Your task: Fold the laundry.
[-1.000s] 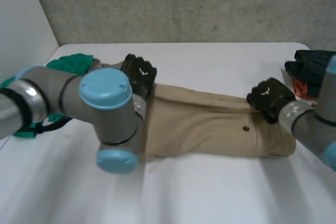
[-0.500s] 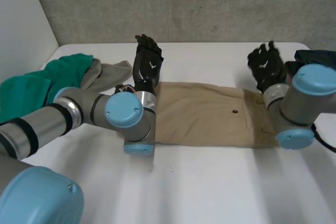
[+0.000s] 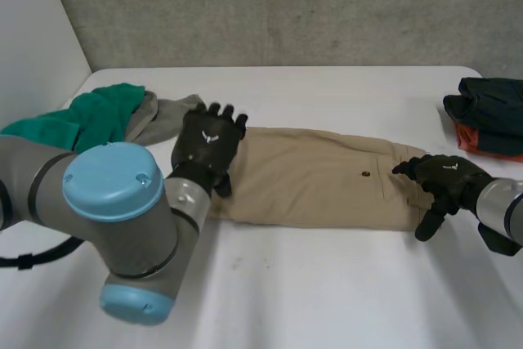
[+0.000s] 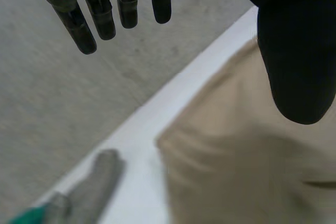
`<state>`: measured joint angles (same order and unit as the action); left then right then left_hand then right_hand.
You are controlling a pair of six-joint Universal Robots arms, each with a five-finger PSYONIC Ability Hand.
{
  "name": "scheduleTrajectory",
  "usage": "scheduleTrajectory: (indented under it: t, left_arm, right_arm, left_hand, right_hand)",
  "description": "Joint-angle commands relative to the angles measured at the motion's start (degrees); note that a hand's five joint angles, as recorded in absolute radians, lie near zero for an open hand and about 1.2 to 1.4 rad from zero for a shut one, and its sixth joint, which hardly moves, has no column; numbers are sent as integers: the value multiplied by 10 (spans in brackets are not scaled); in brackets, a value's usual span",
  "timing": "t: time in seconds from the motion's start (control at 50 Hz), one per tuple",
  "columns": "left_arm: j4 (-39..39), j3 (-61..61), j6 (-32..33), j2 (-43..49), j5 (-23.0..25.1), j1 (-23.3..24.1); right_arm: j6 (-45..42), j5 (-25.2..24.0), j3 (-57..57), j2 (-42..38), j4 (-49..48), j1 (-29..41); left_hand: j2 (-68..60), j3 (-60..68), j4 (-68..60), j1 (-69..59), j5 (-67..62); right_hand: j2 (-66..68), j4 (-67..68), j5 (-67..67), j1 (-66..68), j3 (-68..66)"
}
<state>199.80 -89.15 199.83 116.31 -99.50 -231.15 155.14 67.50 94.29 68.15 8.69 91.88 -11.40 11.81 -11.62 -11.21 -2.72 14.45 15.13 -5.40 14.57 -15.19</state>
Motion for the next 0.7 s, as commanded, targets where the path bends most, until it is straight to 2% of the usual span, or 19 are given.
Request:
scheduleTrajectory:
  t: [0.02, 0.16, 0.18, 0.2, 0.3, 0.38, 0.46, 0.48, 0.54, 0.58, 0.62, 0.64, 0.7]
  left_arm:
    - [-27, -8, -36, -1, 14, -2]
    - [-27, -8, -36, -7, 13, -2]
    - [-27, -8, -36, -11, 13, -2]
    - [-27, -8, -36, -12, 12, -2]
    - [-30, -9, -36, -26, 11, -2]
    - [-31, -17, -36, -44, 12, -2]
    - [-30, -32, -36, -68, 13, -3]
    - [-30, -37, -36, -75, 13, -4]
    - [-31, -46, -36, -82, 12, -4]
    - [-30, -56, -36, -91, 12, -5]
    - [-30, -62, -37, -96, 12, -10]
    - [-30, -68, -37, -100, 12, -16]
    - [-30, -74, -40, -105, 12, -24]
  right_arm:
    - [-4, 5, 14, -33, -77, -1]
    - [-5, 7, -4, -72, -107, 0]
    - [-5, 8, -8, -77, -105, -1]
    - [-5, 9, -8, -78, -105, -2]
    - [-13, 15, 8, -65, -122, -11]
    - [-66, 35, 17, 1, -127, -32]
    - [-189, 63, 13, 22, -98, -53]
    - [-244, 75, 8, 22, -89, -54]
    - [-313, 84, -2, 22, -84, -51]
    - [-361, 84, -9, 23, -86, -20]
    - [-372, 79, -19, 23, -94, 28]
    - [-374, 74, -35, 21, -109, 73]
    - [-374, 50, -43, 18, -136, 133]
  left_hand:
    - [-8, 4, -6, -10, 5]
    - [-8, 4, -6, -10, 5]
    - [-8, 4, -6, -10, 5]
    - [-8, 4, -6, -10, 5]
    - [-8, 4, -6, -10, 5]
    - [-7, 3, -4, -9, 7]
    - [-7, 3, -4, -9, 7]
    - [-7, 3, -4, -9, 7]
    - [-7, 3, -4, -9, 7]
    - [-5, 1, -3, -7, 8]
    - [-5, 1, -3, -7, 8]
    - [-3, -1, -1, -5, 10]
    - [-3, -1, -1, -5, 10]
  right_hand:
    - [109, 102, -100, 108, -102]
    - [410, 403, -400, 409, -403]
    - [609, 602, -599, 607, -601]
    - [655, 648, -646, 654, -648]
    - [656, 649, -646, 654, -648]
    - [656, 649, -646, 654, -648]
    - [656, 649, -646, 654, -648]
    - [656, 649, -646, 654, -648]
    - [656, 649, -646, 654, -648]
    - [656, 649, -646, 654, -648]
    - [656, 649, -646, 654, -648]
    - [656, 649, -646, 654, -648]
    - [656, 649, -646, 654, -648]
